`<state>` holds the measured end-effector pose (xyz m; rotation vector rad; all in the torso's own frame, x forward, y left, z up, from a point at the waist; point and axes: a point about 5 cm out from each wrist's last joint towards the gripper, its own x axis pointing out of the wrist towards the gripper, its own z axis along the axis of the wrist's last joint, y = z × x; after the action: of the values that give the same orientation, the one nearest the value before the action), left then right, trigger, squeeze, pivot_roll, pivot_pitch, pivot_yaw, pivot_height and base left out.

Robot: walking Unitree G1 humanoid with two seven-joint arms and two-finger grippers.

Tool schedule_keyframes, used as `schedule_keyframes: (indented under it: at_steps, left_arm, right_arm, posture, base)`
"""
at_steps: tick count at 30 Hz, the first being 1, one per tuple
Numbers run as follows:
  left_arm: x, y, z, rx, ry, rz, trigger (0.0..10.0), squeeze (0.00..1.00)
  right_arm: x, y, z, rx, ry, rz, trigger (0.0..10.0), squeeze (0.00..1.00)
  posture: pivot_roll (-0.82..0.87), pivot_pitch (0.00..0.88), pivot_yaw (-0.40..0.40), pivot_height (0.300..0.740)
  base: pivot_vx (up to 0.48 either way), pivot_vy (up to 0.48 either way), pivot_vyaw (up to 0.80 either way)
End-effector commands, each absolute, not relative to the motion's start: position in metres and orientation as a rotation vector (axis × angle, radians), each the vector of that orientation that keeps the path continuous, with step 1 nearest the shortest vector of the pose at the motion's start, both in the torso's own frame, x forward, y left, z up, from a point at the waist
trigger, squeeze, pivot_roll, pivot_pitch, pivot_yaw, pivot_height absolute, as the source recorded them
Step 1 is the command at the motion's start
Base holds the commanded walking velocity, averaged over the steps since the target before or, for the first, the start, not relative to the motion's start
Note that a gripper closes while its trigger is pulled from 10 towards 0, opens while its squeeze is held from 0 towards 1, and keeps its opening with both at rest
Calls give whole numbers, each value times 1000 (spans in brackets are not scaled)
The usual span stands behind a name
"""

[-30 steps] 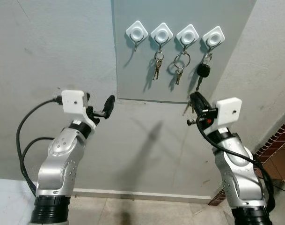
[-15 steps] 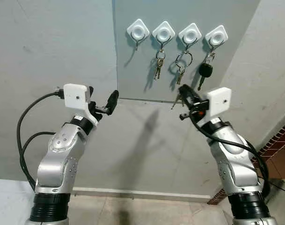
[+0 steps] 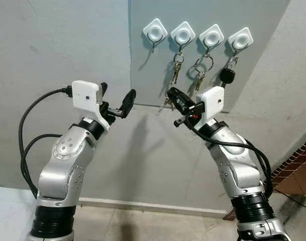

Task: Hang keys on a hook

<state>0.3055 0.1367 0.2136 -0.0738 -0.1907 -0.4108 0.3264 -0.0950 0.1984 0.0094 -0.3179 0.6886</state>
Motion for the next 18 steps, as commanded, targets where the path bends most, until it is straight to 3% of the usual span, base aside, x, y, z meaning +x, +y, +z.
schedule_keyframes:
  at_steps: [1, 18]
  left_arm:
    - [304, 130, 225, -64, -219, -448, 10000, 0]
    - [302, 124, 234, -69, -241, -476, 10000, 0]
  right_arm:
    - [329, -88, 208, 10, -350, 729, 10000, 0]
    - [334, -61, 236, 81, -430, 856, 10000, 0]
  posture:
    - [44, 0, -39, 732]
    - [57, 0, -45, 732]
  base:
    - [0, 0, 0]
    - [0, 0, 0]
